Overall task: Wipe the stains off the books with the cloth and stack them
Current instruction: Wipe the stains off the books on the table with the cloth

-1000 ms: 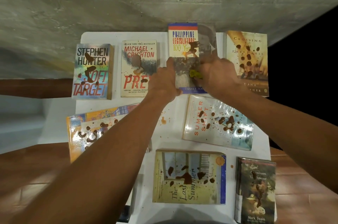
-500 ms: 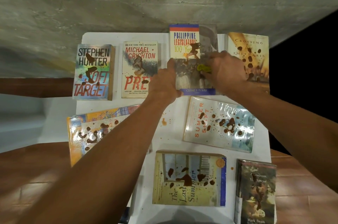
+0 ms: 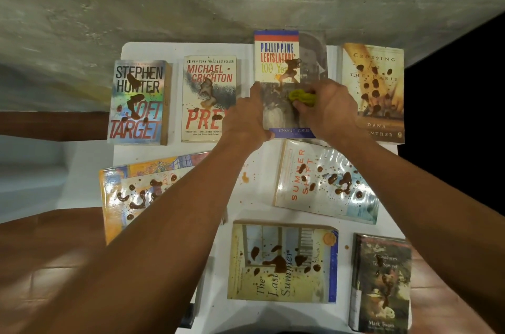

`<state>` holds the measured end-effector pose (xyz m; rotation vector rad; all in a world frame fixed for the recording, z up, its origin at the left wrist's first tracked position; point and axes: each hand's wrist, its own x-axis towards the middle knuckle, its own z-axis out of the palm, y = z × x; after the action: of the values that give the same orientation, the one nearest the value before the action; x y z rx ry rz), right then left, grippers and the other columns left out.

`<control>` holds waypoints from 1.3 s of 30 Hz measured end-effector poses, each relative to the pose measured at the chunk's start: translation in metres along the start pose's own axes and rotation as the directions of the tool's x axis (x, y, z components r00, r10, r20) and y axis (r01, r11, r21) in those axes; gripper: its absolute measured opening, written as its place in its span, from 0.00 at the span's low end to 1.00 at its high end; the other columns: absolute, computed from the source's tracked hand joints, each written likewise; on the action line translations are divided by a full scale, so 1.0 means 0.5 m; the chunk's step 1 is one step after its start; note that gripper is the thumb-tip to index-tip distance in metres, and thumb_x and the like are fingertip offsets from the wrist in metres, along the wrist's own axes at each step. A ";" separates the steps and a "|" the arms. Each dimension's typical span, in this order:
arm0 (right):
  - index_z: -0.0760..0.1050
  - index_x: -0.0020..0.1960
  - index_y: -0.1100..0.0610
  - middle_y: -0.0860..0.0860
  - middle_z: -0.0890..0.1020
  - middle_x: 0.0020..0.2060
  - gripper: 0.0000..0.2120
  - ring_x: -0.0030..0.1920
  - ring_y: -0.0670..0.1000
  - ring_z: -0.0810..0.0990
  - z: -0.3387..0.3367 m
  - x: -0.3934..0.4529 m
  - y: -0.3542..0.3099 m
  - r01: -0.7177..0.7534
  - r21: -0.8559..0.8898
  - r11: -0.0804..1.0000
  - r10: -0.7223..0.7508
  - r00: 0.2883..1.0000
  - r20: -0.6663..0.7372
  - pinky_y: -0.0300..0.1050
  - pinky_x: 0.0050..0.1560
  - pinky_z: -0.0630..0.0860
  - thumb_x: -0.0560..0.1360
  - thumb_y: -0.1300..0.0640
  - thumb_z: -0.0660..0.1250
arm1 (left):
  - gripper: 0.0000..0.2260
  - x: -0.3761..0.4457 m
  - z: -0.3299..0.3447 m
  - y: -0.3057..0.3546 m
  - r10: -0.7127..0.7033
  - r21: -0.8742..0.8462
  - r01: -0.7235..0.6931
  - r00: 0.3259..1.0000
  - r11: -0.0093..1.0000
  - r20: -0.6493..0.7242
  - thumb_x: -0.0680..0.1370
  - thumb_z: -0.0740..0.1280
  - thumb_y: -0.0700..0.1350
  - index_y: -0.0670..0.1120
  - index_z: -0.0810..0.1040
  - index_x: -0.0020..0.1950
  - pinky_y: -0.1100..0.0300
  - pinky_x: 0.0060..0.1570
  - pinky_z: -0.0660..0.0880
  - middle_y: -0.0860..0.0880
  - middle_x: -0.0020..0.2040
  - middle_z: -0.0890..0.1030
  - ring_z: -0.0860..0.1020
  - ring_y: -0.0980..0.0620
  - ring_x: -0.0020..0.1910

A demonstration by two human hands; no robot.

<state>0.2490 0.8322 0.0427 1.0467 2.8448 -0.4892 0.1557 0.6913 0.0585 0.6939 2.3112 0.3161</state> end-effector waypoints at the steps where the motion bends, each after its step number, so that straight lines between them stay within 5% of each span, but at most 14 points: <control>1: 0.80 0.55 0.51 0.50 0.81 0.49 0.12 0.45 0.52 0.79 0.000 -0.006 -0.004 0.039 -0.009 0.999 -0.038 0.999 0.013 0.44 0.41 0.71 0.75 0.46 0.72 | 0.44 0.000 0.001 0.000 -0.003 0.001 0.003 1.000 1.000 -0.001 0.72 0.79 0.48 0.49 0.54 0.79 0.53 0.50 0.75 0.43 0.60 0.77 0.79 0.41 0.59; 4: 0.80 0.57 0.50 0.50 0.81 0.53 0.14 0.48 0.53 0.79 -0.002 -0.016 -0.005 0.151 -0.096 0.984 -0.144 0.987 0.074 0.44 0.41 0.69 0.76 0.44 0.70 | 0.45 0.000 0.001 0.000 -0.006 -0.003 0.005 1.000 1.000 -0.003 0.71 0.79 0.48 0.49 0.54 0.79 0.52 0.50 0.75 0.43 0.60 0.77 0.79 0.41 0.59; 8: 0.78 0.58 0.53 0.52 0.81 0.51 0.18 0.46 0.53 0.78 -0.009 0.015 0.012 -0.069 -0.041 0.997 0.069 0.998 0.001 0.45 0.41 0.70 0.75 0.43 0.71 | 0.45 0.000 0.001 -0.001 -0.008 -0.013 0.008 1.000 1.000 0.004 0.72 0.79 0.48 0.49 0.53 0.79 0.52 0.52 0.76 0.43 0.61 0.77 0.78 0.41 0.60; 12: 0.80 0.60 0.49 0.50 0.82 0.54 0.16 0.51 0.54 0.80 -0.009 0.000 -0.002 0.169 -0.082 0.982 -0.158 0.980 0.123 0.46 0.44 0.72 0.76 0.42 0.69 | 0.45 -0.001 0.001 0.000 -0.006 -0.016 0.006 1.000 1.000 -0.004 0.72 0.79 0.48 0.49 0.54 0.79 0.53 0.50 0.75 0.43 0.60 0.77 0.78 0.41 0.60; 16: 0.80 0.58 0.49 0.51 0.82 0.53 0.15 0.51 0.54 0.80 -0.016 0.028 0.015 -0.009 -0.062 0.998 0.010 1.000 0.019 0.46 0.43 0.72 0.75 0.43 0.71 | 0.44 -0.005 0.000 0.002 -0.005 -0.032 0.005 1.000 0.999 -0.001 0.72 0.79 0.47 0.50 0.54 0.79 0.54 0.50 0.74 0.43 0.61 0.76 0.78 0.41 0.61; 20: 0.81 0.58 0.51 0.50 0.81 0.55 0.15 0.53 0.54 0.80 -0.014 0.022 0.008 0.223 -0.113 0.968 -0.211 0.971 0.111 0.45 0.44 0.70 0.76 0.44 0.71 | 0.45 -0.002 0.000 0.001 -0.002 -0.023 0.002 1.000 1.000 0.000 0.72 0.79 0.48 0.49 0.54 0.79 0.51 0.54 0.76 0.43 0.61 0.76 0.78 0.40 0.60; 25: 0.80 0.57 0.53 0.51 0.81 0.49 0.16 0.44 0.51 0.76 -0.025 0.053 0.017 0.011 -0.110 0.994 -0.007 0.999 0.036 0.44 0.39 0.68 0.76 0.43 0.71 | 0.44 0.001 0.005 -0.001 0.003 -0.029 -0.003 1.000 1.000 -0.005 0.71 0.79 0.47 0.49 0.55 0.78 0.51 0.51 0.76 0.44 0.60 0.77 0.79 0.40 0.59; 29: 0.80 0.55 0.52 0.49 0.81 0.47 0.16 0.46 0.52 0.78 -0.013 0.042 -0.011 0.199 -0.129 0.971 -0.179 0.972 0.153 0.45 0.41 0.67 0.76 0.41 0.69 | 0.45 0.005 0.008 -0.004 0.003 0.008 -0.003 1.000 1.000 -0.011 0.71 0.79 0.48 0.49 0.54 0.79 0.50 0.53 0.77 0.43 0.60 0.77 0.79 0.40 0.59; 33: 0.79 0.56 0.52 0.50 0.79 0.46 0.15 0.43 0.50 0.74 -0.034 0.065 -0.003 0.078 -0.130 0.988 -0.067 0.994 0.092 0.45 0.40 0.68 0.76 0.43 0.70 | 0.44 0.008 0.012 -0.006 0.013 0.005 -0.013 1.000 1.000 -0.019 0.71 0.80 0.49 0.49 0.55 0.78 0.48 0.55 0.78 0.44 0.60 0.79 0.79 0.40 0.59; 39: 0.79 0.59 0.51 0.51 0.82 0.50 0.17 0.46 0.52 0.77 -0.042 0.069 0.008 0.149 -0.170 0.974 -0.118 0.977 0.178 0.45 0.41 0.69 0.76 0.41 0.70 | 0.45 0.015 0.019 -0.011 0.019 0.029 -0.019 1.000 0.999 -0.021 0.71 0.80 0.50 0.49 0.54 0.78 0.47 0.56 0.78 0.44 0.60 0.79 0.79 0.40 0.59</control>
<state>0.2259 0.8630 0.0554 0.7491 2.7586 -0.3008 0.1552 0.6912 0.0453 0.7302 2.3346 0.3011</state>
